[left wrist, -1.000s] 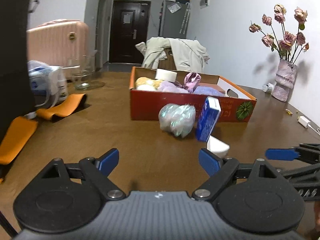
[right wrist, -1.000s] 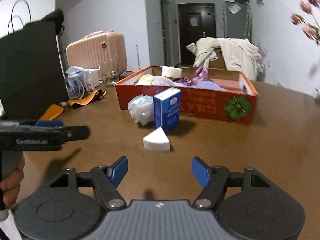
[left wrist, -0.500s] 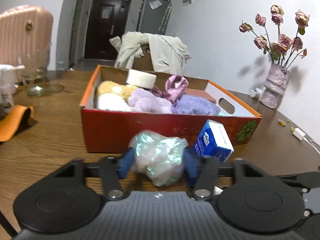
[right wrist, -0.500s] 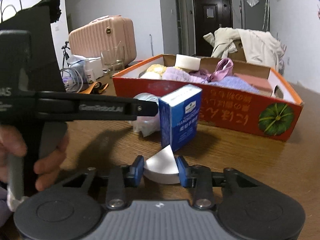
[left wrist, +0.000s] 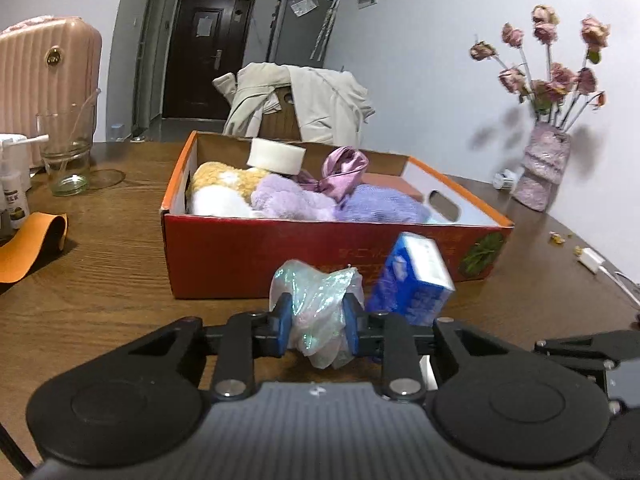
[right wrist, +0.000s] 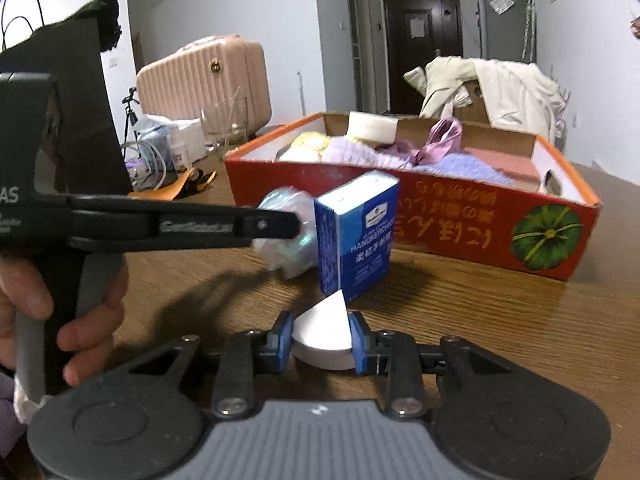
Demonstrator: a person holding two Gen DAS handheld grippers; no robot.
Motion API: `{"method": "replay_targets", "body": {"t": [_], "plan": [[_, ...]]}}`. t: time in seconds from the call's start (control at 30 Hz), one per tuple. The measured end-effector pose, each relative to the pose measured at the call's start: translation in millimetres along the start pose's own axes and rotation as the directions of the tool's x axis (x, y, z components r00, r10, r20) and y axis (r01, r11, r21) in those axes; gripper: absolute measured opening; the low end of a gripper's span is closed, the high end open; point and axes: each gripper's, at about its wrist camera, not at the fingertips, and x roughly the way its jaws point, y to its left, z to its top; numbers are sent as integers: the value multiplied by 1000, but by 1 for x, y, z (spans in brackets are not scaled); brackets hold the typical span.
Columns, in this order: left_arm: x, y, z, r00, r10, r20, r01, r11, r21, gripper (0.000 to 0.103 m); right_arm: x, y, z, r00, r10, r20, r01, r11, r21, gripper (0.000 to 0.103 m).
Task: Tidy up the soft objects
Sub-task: 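Carry the bag in the left tool and wedge in the right tool over the box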
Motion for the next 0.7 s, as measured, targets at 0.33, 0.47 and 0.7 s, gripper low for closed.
{"method": "replay_targets", "body": {"t": [0.33,0.47,0.7], "plan": [[-99,-26,-28,999,2,47,-1,1000,-11,27,-85,-6,-34,997,-64,50,59,995,84,29],[-125,-39,-32,997,4,77,-5,1000,9,27,-105,-3,-40,994,-69,81,60,993,103,30],[-147,-48,-29,993,13,115,-14,1000,9,27,-123,2,-42,991,-62,116,50,994,101,30]]}}
